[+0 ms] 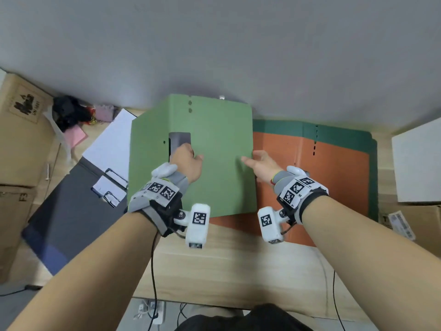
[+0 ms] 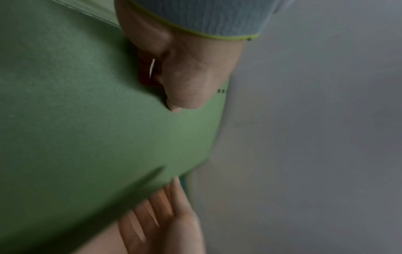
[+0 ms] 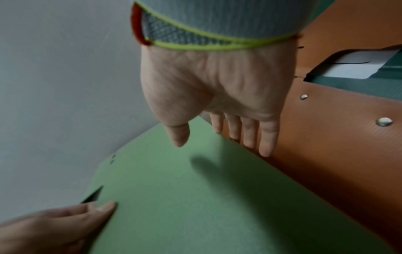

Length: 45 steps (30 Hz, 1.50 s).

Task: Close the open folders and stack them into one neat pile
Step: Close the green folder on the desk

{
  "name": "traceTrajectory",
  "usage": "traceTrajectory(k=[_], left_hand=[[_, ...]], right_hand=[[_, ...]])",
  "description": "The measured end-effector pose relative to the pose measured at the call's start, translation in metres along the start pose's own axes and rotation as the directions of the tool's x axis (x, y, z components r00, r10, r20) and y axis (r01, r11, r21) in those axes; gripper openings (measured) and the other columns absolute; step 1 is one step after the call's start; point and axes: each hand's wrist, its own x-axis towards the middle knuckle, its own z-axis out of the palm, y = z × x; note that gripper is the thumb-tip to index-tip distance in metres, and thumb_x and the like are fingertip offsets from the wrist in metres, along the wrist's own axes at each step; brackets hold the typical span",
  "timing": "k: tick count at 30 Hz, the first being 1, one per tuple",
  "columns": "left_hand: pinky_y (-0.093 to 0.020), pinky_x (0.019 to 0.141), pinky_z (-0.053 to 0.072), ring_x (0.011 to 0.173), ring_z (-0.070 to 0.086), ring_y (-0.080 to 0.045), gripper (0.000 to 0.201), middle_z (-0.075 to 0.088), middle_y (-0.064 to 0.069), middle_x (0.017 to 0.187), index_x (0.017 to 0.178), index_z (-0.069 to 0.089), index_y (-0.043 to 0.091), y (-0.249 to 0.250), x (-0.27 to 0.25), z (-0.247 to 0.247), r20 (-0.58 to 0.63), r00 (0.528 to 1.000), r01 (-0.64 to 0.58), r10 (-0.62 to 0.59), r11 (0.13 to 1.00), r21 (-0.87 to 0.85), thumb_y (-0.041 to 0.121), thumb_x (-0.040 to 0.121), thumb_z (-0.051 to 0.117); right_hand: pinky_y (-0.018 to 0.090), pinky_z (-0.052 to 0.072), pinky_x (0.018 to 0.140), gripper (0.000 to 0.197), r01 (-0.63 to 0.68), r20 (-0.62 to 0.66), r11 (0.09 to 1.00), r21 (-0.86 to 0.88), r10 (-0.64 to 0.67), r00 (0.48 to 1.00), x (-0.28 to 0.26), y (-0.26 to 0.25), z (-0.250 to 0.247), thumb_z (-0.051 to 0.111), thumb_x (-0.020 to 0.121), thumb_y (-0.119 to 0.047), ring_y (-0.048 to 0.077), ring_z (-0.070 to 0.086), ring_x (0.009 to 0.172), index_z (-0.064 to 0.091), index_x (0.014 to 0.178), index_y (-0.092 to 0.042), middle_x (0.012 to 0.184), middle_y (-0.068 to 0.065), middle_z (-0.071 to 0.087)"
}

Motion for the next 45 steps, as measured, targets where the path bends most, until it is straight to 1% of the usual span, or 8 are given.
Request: traceTrajectory(k=[4, 11, 14, 17, 28, 35, 39, 45], left_hand=[[-0.034, 0.082, 0.044, 0.086, 0.055, -0.026, 0.013, 0.057, -0.005, 0.091, 0.099, 0.056, 0.006, 0.022, -0.039, -0.036, -0.044, 0.989, -0.144, 0.142, 0.988, -0.047, 0.017, 0.095, 0.062], [-0.031, 0.083, 0.043, 0.106, 0.058, -0.023, 0.059, 0.060, -0.008, 0.117, 0.128, 0.057, 0.017, 0.022, -0.073, -0.081, -0.446, 0.881, -0.262, 0.160, 0.949, -0.177, 0.034, 0.077, 0.080], [-0.044, 0.102, 0.049, 0.120, 0.061, -0.027, 0.078, 0.063, -0.005, 0.128, 0.135, 0.049, 0.017, 0.021, -0.060, -0.075, -0.034, 0.999, -0.024, 0.010, 0.907, -0.420, 0.054, 0.073, 0.079], [-0.048, 0.104, 0.051, 0.119, 0.065, -0.027, 0.101, 0.069, -0.003, 0.126, 0.129, 0.060, 0.017, 0.020, -0.051, -0.066, 0.219, 0.976, 0.124, 0.006, 0.809, -0.575, 0.079, 0.051, 0.076], [-0.050, 0.096, 0.053, 0.104, 0.066, -0.037, 0.048, 0.069, -0.014, 0.110, 0.114, 0.062, 0.004, 0.005, -0.037, -0.036, 0.031, 0.998, 0.069, -0.062, 0.902, -0.426, 0.033, 0.081, 0.082], [-0.042, 0.091, 0.049, 0.108, 0.063, -0.035, 0.053, 0.065, -0.016, 0.125, 0.127, 0.058, 0.004, -0.060, -0.011, -0.010, 0.105, 0.976, 0.205, -0.189, 0.963, -0.176, 0.029, 0.085, 0.079], [-0.043, 0.090, 0.051, 0.103, 0.064, -0.036, 0.062, 0.066, -0.015, 0.120, 0.128, 0.056, 0.004, -0.077, -0.004, 0.012, 0.117, 0.946, 0.313, -0.301, 0.944, -0.102, 0.035, 0.080, 0.081], [-0.034, 0.073, 0.055, 0.065, 0.062, -0.024, 0.076, 0.063, -0.009, 0.075, 0.098, 0.062, 0.004, -0.101, 0.030, 0.051, 0.172, 0.921, 0.344, -0.350, 0.937, 0.064, 0.063, 0.053, 0.077]], right_hand=[[0.025, 0.050, 0.076, 0.031, 0.119, -0.042, 0.966, 0.230, -0.112, 0.993, -0.016, -0.013, -0.013, 0.058, 0.096, -0.034, 0.014, 0.058, 0.092, 0.054, 0.121, -0.016, 0.109, -0.004, 0.064], [0.033, 0.056, 0.088, 0.018, 0.240, -0.019, 0.759, 0.605, -0.287, 0.958, -0.040, -0.016, -0.052, 0.048, 0.101, -0.011, 0.015, 0.071, 0.095, 0.063, 0.110, -0.015, 0.106, 0.000, 0.074], [0.035, 0.056, 0.087, 0.019, 0.263, -0.015, 0.750, 0.607, -0.320, 0.947, -0.054, -0.013, -0.061, 0.049, 0.100, -0.012, 0.017, 0.070, 0.097, 0.062, 0.114, -0.013, 0.112, 0.005, 0.071], [0.038, 0.054, 0.093, 0.018, 0.270, -0.062, 0.761, 0.590, -0.291, 0.955, -0.058, -0.008, -0.060, 0.048, 0.101, -0.010, 0.017, 0.069, 0.097, 0.061, 0.113, -0.013, 0.112, 0.005, 0.070], [0.040, 0.040, 0.109, 0.057, 0.144, -0.158, 0.984, -0.102, -0.159, 0.975, -0.055, 0.016, -0.062, 0.069, 0.083, -0.041, 0.021, 0.051, 0.119, 0.048, 0.132, -0.022, 0.131, 0.004, 0.046], [0.031, 0.048, 0.067, 0.025, -0.291, -0.176, 0.939, -0.185, 0.260, 0.949, -0.032, 0.077, -0.081, 0.064, 0.088, -0.029, 0.023, 0.056, 0.070, 0.057, 0.084, -0.006, 0.086, 0.011, 0.059], [0.035, 0.054, 0.084, 0.031, -0.352, -0.100, 0.936, 0.009, 0.352, 0.931, -0.017, 0.096, -0.064, 0.067, 0.087, -0.025, 0.022, 0.065, 0.099, 0.064, 0.108, -0.003, 0.098, 0.009, 0.064], [0.029, 0.050, 0.065, 0.036, -0.356, -0.135, 0.934, -0.022, 0.350, 0.927, -0.015, 0.100, -0.055, 0.071, 0.084, -0.028, 0.024, 0.065, 0.094, 0.066, 0.109, -0.003, 0.086, 0.008, 0.064]])
